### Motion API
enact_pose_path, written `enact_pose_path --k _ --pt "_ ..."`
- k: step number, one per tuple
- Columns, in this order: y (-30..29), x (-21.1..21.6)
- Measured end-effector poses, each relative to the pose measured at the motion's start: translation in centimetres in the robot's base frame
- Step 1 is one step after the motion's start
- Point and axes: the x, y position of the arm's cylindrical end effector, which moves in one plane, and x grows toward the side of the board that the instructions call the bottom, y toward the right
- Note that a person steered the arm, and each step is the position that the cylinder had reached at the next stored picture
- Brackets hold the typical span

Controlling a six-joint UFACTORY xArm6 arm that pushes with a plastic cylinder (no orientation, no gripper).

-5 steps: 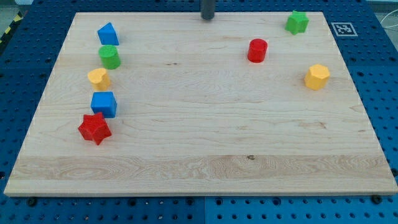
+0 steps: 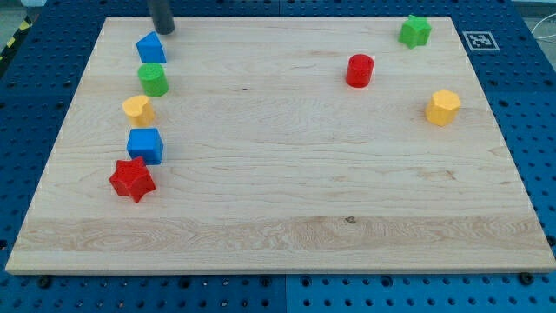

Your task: Move the blue triangle right and left

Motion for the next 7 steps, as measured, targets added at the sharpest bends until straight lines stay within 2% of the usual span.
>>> enact_pose_path --k 1,2,5,6,7 --pt "-3.4 1.6" --pt "-3.3 4.2" --pt "2.6 8.9" --pt "5.9 8.3" --pt "6.9 7.0"
